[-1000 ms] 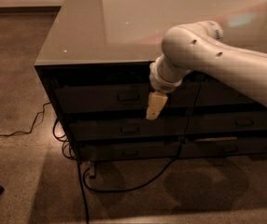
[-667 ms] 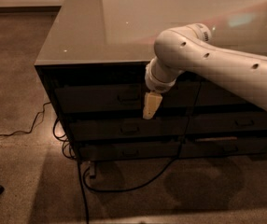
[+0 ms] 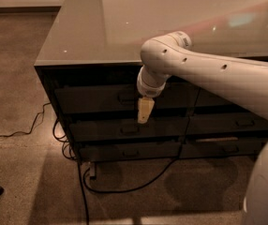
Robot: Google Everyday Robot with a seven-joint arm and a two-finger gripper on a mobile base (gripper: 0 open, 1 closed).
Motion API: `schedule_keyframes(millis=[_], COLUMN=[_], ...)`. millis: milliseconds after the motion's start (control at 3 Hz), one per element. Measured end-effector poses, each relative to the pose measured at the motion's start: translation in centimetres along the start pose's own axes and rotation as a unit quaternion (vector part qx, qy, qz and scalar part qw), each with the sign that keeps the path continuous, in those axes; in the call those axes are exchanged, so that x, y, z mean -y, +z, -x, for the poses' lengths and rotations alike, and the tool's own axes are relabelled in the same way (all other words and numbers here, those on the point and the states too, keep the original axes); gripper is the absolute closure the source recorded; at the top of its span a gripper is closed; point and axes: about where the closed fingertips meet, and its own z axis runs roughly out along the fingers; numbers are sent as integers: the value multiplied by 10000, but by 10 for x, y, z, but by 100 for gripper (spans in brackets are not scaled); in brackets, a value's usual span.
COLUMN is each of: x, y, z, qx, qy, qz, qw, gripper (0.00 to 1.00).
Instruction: Open top drawer
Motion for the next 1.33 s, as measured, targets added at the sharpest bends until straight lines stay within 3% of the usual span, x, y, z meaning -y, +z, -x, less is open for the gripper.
schedule_keyframes(millis=[1000, 1333], x=[4, 12], y=[76, 82], z=[-7, -14], qx=[-537, -616], qy=[101, 206], qz=[267, 245], qw=[9982, 9976], gripper=[0, 0])
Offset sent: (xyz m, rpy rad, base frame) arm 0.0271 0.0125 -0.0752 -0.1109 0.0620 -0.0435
